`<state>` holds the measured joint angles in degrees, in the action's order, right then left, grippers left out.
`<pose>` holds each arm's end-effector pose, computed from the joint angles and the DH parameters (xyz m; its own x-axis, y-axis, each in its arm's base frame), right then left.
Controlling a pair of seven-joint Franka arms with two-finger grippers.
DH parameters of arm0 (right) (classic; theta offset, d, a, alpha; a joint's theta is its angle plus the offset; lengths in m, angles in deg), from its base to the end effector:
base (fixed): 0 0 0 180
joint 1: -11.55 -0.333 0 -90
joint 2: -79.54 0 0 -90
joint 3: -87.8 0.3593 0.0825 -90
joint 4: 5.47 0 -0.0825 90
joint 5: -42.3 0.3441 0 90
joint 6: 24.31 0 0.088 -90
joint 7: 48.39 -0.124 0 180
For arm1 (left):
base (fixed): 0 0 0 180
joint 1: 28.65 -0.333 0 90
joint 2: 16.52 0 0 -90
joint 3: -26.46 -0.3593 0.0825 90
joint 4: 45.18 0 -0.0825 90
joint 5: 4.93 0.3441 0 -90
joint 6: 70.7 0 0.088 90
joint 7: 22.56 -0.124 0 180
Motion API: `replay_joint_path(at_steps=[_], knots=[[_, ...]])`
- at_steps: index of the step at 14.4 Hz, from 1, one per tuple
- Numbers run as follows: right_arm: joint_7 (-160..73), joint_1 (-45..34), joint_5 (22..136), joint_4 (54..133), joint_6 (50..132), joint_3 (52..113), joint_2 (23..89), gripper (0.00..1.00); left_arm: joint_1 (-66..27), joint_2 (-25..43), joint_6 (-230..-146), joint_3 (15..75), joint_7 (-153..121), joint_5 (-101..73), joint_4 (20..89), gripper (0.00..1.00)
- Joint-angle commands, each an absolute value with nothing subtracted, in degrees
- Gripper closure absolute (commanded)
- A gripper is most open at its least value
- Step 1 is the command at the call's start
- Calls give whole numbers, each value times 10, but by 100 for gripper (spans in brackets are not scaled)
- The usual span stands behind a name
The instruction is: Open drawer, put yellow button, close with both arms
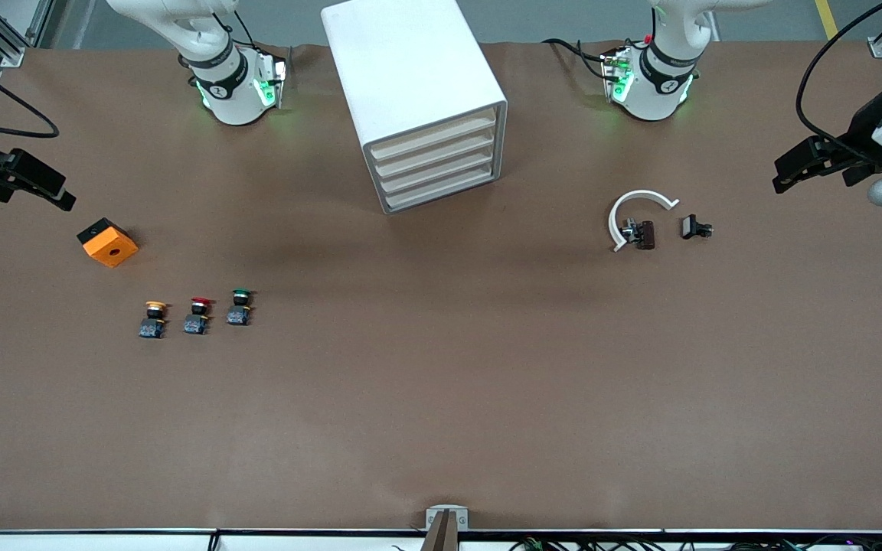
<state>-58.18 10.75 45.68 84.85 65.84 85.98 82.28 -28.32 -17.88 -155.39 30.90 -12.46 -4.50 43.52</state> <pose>0.4991 -0.0021 0.6731 0.9817 -0.1874 0.0339 -0.1849 -0.9805 -0.0672 0.4944 -0.0409 0.6646 0.9946 0.0938 -0.0439 0.0931 -0.9955 -0.0173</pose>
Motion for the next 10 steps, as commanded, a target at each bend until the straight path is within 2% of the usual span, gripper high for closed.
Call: replay_joint_path(at_steps=[1, 4, 10], knots=[[-581, 99, 449, 833, 652, 854, 817, 0, -285, -175, -1541, 309, -132, -41, 424, 0], [-581, 99, 449, 832, 648, 855, 817, 0, -282, -158, -1542, 309, -132, -40, 416, 0], [-582, 99, 449, 832, 647, 855, 817, 0, -274, -56, -1546, 310, -124, -48, 397, 0]])
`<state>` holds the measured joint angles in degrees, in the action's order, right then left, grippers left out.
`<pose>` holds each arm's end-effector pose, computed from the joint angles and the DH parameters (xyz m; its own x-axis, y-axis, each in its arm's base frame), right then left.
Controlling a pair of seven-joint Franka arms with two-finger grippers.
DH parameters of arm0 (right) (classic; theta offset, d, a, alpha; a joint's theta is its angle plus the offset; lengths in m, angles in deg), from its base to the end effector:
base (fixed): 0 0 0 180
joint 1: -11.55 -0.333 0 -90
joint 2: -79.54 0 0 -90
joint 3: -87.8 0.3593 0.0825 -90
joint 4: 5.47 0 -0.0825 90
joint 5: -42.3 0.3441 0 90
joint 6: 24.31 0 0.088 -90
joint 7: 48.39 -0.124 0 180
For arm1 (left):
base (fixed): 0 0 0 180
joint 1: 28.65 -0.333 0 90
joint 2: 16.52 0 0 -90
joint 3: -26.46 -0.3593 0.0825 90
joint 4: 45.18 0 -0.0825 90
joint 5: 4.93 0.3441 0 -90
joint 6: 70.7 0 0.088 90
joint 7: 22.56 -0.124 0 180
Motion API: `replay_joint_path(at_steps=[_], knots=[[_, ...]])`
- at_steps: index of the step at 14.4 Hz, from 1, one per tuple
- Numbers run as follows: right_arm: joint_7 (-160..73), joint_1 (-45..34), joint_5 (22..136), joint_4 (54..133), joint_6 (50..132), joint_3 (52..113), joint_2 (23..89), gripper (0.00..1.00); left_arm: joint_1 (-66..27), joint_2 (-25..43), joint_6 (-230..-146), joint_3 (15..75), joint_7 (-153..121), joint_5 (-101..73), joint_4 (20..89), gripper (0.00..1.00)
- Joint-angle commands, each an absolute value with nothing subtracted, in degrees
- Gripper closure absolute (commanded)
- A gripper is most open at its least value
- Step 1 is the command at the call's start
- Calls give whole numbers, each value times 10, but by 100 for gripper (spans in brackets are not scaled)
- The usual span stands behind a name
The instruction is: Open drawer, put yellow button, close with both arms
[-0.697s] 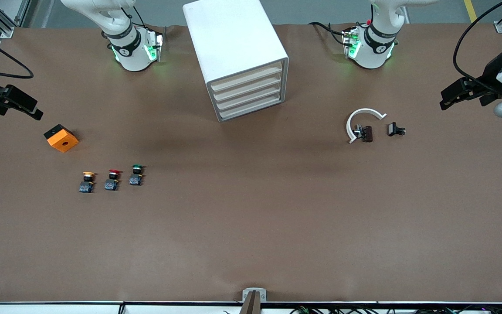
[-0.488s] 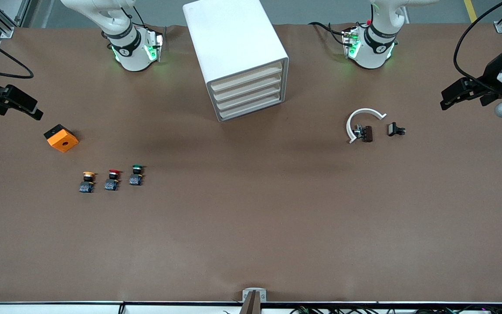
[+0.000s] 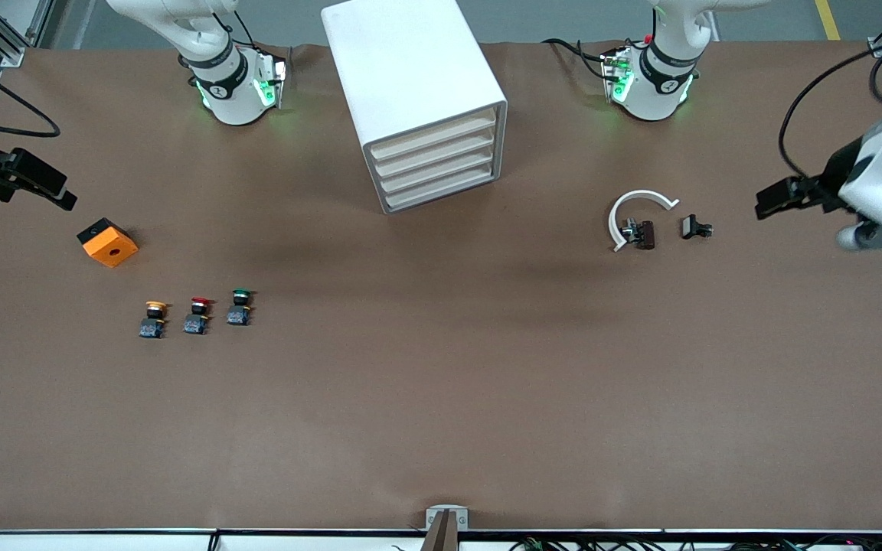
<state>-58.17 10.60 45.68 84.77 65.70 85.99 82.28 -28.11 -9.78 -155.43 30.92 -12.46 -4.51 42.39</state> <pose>0.4988 -0.0007 0.6735 0.9823 -0.1844 0.0329 -0.1819 -0.9810 -0.0670 0.5377 -0.0433 0.5998 0.9824 0.0898 -0.1638 0.0865 -0.9959 -0.0273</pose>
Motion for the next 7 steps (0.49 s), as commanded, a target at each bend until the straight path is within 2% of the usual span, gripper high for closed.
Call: replay_joint_path(at_steps=[1, 5, 7], knots=[[-582, 98, 449, 832, 648, 855, 817, 0, -265, -37, -1546, 311, -123, -50, 397, 0], [-582, 98, 426, 837, 647, 855, 810, 0, -254, 55, -1546, 310, -4, -97, 396, 0], [-584, 76, 393, 838, 647, 856, 795, 0, -223, 105, -1546, 317, 114, -113, 371, 0]])
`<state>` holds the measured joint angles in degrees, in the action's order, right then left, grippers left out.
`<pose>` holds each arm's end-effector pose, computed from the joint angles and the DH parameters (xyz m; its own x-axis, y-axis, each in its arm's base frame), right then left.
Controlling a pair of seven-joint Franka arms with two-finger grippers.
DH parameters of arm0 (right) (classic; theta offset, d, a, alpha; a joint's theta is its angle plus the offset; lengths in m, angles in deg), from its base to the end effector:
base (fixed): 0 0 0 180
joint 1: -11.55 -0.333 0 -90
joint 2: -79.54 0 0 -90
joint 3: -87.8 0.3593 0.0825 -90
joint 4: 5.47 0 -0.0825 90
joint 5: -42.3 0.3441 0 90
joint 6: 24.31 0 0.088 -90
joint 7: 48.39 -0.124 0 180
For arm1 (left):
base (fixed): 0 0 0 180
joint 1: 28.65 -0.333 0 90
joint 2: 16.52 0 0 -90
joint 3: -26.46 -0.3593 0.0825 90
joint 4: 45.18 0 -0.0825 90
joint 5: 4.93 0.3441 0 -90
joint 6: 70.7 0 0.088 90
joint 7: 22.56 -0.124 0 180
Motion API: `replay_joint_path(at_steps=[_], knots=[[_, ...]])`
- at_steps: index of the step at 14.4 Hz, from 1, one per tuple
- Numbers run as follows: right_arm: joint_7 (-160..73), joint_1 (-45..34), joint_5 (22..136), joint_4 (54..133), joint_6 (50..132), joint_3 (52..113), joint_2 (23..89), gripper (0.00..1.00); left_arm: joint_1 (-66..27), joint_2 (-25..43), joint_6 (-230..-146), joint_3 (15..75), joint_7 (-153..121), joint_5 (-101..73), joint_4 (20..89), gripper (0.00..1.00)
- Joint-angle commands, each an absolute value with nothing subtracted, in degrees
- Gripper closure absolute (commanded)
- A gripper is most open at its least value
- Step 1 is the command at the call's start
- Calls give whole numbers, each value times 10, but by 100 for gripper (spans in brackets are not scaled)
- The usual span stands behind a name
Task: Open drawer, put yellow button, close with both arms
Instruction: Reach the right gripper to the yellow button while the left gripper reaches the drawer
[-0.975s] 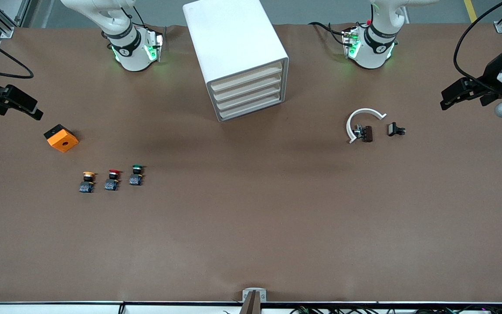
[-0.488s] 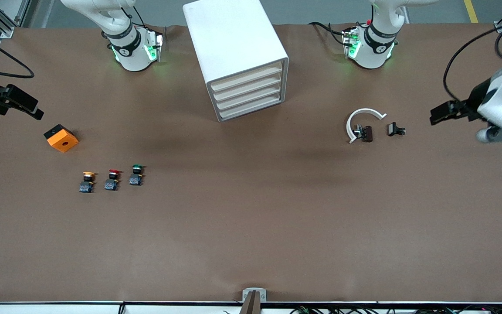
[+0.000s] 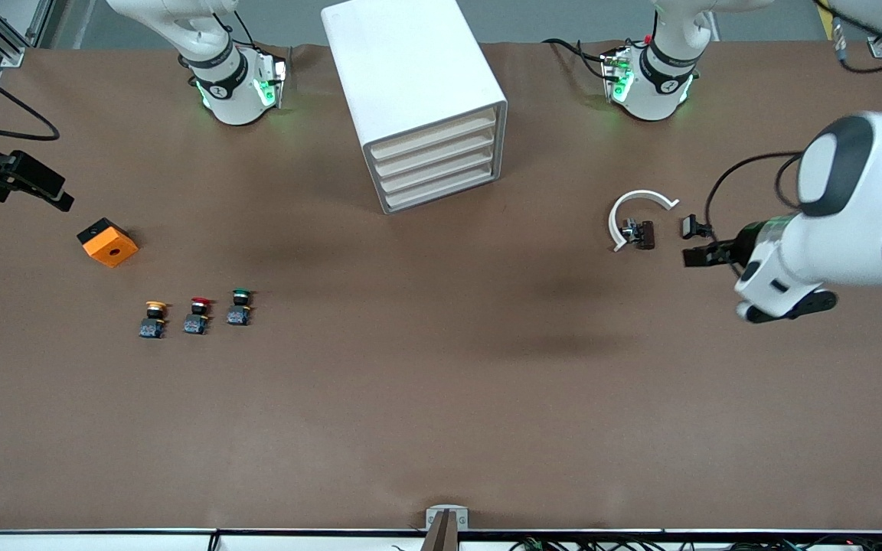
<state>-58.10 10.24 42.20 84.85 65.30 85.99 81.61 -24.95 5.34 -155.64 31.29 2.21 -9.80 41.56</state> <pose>0.5018 -0.0050 0.6661 0.9839 -0.1773 0.0235 -0.1772 -0.9842 -0.0034 0.5866 -0.0917 0.4568 0.8692 0.2771 -0.4095 0.2747 -0.9593 -0.0659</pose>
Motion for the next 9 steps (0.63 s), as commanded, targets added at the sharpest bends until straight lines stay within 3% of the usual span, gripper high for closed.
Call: replay_joint_path(at_steps=[1, 5, 9], knots=[[-583, 69, 391, 838, 646, 856, 785, 0, -201, 129, -1547, 317, 175, -113, 358, 0], [-568, 88, 389, 872, 664, 853, 735, 0, -105, 212, -1581, 319, 440, -114, 316, 0], [-462, 134, 387, 972, 808, 853, 715, 0, -64, 236, -1583, 318, 671, -199, 318, 0]])
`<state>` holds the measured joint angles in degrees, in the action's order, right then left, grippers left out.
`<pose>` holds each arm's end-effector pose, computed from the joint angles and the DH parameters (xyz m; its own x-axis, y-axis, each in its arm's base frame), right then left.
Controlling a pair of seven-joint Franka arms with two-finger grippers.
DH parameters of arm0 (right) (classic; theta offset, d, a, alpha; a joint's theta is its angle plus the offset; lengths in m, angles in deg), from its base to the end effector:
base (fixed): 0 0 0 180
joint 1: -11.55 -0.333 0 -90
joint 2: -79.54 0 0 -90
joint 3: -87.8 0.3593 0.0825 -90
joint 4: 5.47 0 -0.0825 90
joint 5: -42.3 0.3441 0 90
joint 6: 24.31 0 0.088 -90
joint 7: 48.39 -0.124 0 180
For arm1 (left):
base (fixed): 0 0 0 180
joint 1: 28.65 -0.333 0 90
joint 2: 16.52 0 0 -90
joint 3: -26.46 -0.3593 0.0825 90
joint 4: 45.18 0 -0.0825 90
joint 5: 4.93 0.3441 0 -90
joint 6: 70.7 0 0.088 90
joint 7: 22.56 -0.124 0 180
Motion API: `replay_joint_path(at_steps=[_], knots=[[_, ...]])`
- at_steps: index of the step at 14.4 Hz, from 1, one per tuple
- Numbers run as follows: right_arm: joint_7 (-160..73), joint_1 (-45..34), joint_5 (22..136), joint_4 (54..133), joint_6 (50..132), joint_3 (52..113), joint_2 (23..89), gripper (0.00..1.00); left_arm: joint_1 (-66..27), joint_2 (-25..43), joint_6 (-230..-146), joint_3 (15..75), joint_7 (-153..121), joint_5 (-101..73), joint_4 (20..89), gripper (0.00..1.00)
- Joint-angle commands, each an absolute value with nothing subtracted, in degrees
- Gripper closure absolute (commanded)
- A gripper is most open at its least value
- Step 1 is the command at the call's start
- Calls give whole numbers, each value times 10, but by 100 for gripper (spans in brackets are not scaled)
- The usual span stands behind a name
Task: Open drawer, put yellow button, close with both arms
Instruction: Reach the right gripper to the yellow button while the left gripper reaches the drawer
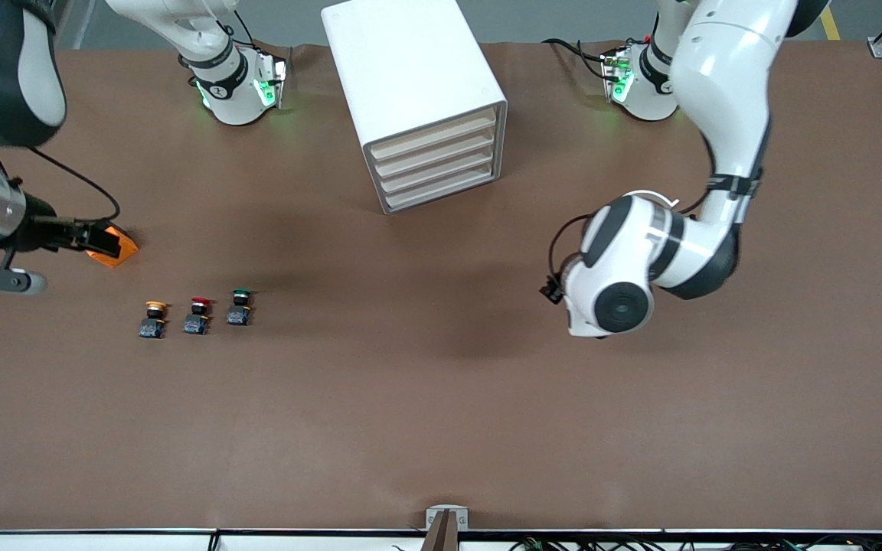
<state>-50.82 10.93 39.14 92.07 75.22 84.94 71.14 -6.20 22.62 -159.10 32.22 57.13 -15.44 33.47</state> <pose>0.5607 -0.0261 0.5285 0.9914 -0.0723 -0.1091 -0.0655 -0.9957 0.0650 0.5693 -0.3155 0.3259 0.4947 0.8130 -0.3071 0.6843 -0.5822 -0.4390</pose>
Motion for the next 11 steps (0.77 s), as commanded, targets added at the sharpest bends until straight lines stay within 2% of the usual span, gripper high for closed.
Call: replay_joint_path(at_steps=[1, 5, 7, 11], knots=[[-449, 144, 387, 995, 844, 853, 708, 0, -64, 240, -1583, 318, 729, -234, 320, 0], [-440, 175, 383, 1046, 958, 853, 653, 0, -47, 245, -1570, 319, 855, -335, 324, 0], [-420, 187, 378, 1061, 1012, 853, 629, 0, -36, 243, -1535, 319, 900, -371, 325, 0], [-394, 198, 378, 1062, 1093, 853, 566, 0, -23, 243, -1493, 327, 988, -453, 325, 0]])
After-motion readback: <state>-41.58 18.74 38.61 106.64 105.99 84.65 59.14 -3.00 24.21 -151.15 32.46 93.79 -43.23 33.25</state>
